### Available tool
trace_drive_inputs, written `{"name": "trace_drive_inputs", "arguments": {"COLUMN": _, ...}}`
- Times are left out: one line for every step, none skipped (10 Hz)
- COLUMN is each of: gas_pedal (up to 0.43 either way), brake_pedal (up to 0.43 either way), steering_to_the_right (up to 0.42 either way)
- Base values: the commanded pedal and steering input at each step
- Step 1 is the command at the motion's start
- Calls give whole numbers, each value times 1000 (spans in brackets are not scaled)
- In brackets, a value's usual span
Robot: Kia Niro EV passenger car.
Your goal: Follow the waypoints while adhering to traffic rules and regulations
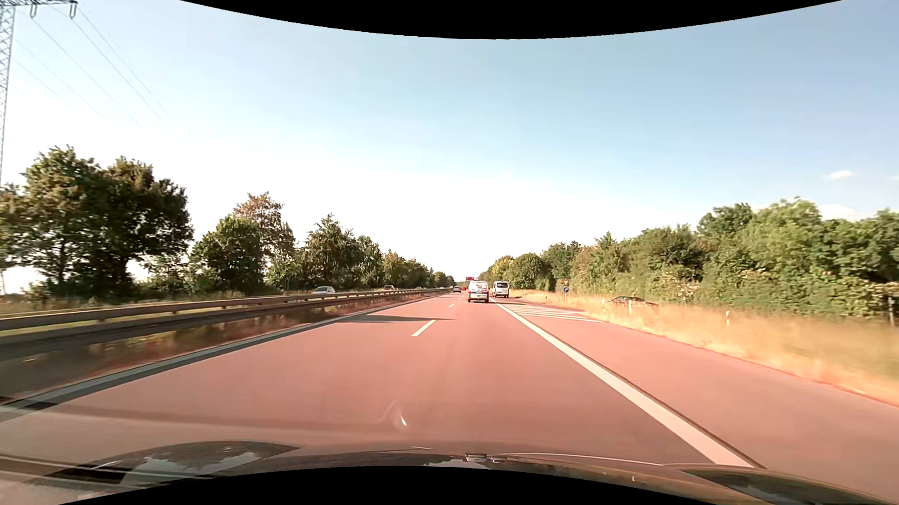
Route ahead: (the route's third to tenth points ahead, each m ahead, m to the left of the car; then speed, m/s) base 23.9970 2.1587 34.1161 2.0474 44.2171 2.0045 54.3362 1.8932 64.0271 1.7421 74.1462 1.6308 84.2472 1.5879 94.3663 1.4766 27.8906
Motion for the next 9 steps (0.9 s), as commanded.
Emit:
{"name": "trace_drive_inputs", "arguments": {"gas_pedal": 169, "brake_pedal": 6, "steering_to_the_right": -1}}
{"name": "trace_drive_inputs", "arguments": {"gas_pedal": 169, "brake_pedal": 6, "steering_to_the_right": -1}}
{"name": "trace_drive_inputs", "arguments": {"gas_pedal": 169, "brake_pedal": 6, "steering_to_the_right": -1}}
{"name": "trace_drive_inputs", "arguments": {"gas_pedal": 169, "brake_pedal": 6, "steering_to_the_right": -1}}
{"name": "trace_drive_inputs", "arguments": {"gas_pedal": 169, "brake_pedal": 6, "steering_to_the_right": -1}}
{"name": "trace_drive_inputs", "arguments": {"gas_pedal": 169, "brake_pedal": 6, "steering_to_the_right": -1}}
{"name": "trace_drive_inputs", "arguments": {"gas_pedal": 169, "brake_pedal": 6, "steering_to_the_right": -2}}
{"name": "trace_drive_inputs", "arguments": {"gas_pedal": 169, "brake_pedal": 6, "steering_to_the_right": -2}}
{"name": "trace_drive_inputs", "arguments": {"gas_pedal": 189, "brake_pedal": 6, "steering_to_the_right": -3}}
